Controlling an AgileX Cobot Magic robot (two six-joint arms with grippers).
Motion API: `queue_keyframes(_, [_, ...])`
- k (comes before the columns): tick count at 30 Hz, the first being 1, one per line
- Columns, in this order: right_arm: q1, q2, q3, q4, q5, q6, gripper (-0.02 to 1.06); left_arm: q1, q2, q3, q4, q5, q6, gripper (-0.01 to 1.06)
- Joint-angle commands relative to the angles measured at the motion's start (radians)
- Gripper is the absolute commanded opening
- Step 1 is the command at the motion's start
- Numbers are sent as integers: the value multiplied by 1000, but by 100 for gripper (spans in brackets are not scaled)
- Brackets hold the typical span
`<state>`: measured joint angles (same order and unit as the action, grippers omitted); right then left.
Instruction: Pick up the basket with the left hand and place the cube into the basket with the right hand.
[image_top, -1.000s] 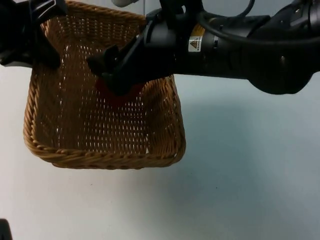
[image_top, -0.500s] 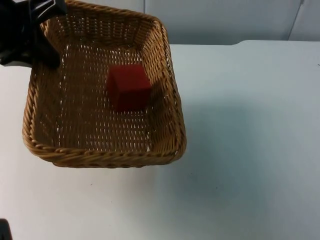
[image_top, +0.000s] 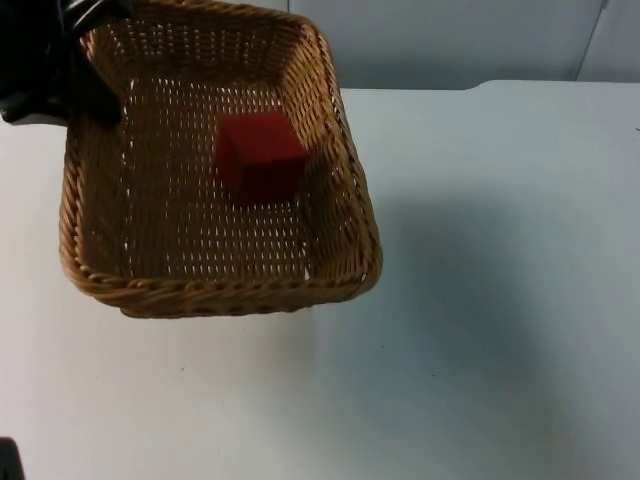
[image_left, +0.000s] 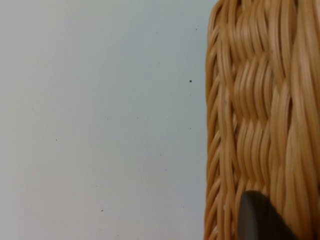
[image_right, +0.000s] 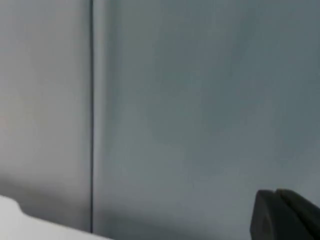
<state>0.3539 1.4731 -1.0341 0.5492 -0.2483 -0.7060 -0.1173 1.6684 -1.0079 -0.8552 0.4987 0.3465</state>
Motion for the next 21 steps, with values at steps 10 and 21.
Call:
queue_keyframes(10, [-5, -6, -5, -5, 70, -8, 0, -6, 117, -4, -166, 30, 244, 0])
queue_keyframes(21, [-5, -6, -5, -5, 68, -13, 0, -6, 291, -33, -365, 151, 556, 2])
